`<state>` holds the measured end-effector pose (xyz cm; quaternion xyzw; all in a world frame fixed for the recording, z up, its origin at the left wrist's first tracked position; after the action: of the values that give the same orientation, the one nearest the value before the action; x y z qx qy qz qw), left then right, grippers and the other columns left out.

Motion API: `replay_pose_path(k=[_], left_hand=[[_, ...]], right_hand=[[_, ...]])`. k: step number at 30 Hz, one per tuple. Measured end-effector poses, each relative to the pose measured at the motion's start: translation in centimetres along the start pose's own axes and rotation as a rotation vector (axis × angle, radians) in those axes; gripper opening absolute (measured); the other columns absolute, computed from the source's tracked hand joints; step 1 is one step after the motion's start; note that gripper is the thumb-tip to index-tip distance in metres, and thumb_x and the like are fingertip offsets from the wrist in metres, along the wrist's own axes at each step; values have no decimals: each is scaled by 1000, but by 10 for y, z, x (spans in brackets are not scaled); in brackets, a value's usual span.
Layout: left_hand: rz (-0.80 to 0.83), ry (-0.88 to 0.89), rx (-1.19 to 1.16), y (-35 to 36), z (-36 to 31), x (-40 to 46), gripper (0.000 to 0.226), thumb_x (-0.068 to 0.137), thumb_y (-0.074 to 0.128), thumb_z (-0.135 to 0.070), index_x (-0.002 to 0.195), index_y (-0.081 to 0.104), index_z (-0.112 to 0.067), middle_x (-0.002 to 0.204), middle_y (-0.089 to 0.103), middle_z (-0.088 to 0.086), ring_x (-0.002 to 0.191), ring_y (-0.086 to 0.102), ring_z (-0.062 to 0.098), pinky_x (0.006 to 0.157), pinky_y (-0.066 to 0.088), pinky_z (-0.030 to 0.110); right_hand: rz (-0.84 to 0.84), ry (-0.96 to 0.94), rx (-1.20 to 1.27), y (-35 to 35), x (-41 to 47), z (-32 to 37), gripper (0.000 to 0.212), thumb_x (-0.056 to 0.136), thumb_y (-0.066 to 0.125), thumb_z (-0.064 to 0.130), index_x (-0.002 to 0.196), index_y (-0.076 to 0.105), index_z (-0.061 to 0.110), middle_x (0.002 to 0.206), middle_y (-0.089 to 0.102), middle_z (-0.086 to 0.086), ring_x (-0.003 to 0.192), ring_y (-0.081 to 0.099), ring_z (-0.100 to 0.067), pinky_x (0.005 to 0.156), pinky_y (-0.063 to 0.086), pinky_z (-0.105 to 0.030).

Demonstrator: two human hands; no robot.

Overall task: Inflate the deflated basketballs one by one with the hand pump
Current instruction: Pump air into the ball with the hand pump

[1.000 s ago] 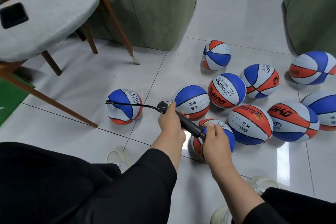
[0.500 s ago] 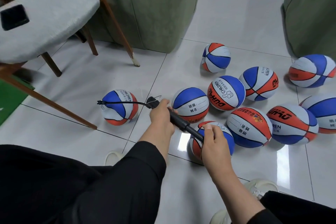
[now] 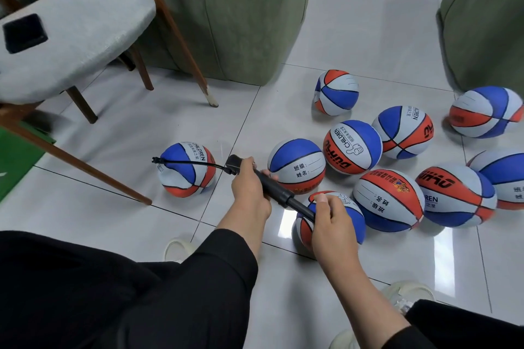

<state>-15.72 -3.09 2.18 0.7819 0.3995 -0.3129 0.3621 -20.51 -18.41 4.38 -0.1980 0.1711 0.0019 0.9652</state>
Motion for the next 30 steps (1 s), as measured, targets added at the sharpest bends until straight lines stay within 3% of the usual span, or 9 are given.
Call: replay_pose_path(k=[7,12,16,19,24,30], left_hand=[[18,34,13,13,24,-19,23,98,60,-31,85,49,-15,59,52,1,45,50,19,53,50,26],[21,38,5,20,30,-31,21,100,59,-32,92,53,-13,60,52,3,43,50,19,47,51,26],[18,17,13,16,23,-29,20,99,62,-32,93,55,-14,60,53,3,45,51,18,48,52,26],[5,25,36,16,13,-20,19,95,66,-27,92,53,-13,60,52,2,45,49,18,50,50,24],[-69,34,16,6,-15,3,19,98,65,-27,91,50,-16,66,51,1,50,49,18,46,48,23],[-21,7,24,12,19,-12,19,96,66,-31,99,55,-15,63,52,-1,49,51,16,50,49,25]], right_hand=[[-47,-70,-24,7,-1,8,29,108,36,30,84,48,23,74,56,3,71,51,-10,57,38,-15],[-48,-73,-33,7,4,11,27,109,34,32,91,51,21,76,58,3,73,54,-11,58,37,-22],[18,-69,-47,10,2,13,26,108,35,40,102,54,23,82,64,5,80,57,-8,63,39,-20],[-11,-75,-5,6,-5,14,22,107,39,38,100,55,25,82,64,7,81,58,-8,65,41,-18],[-20,-62,13,-7,-15,9,22,106,41,40,100,58,27,81,65,1,81,60,-19,70,49,-36],[-66,-70,-41,-4,-14,11,25,108,36,33,97,55,20,80,62,1,79,56,-12,62,40,-28]])
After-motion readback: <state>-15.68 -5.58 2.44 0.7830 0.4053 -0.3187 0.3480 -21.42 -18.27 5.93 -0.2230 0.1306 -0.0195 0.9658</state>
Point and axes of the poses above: each hand's wrist, its own x-axis towards the middle knuckle, its own y-axis out of the palm, z = x × y, the point moved 1 cm from there along x, towards the middle knuckle
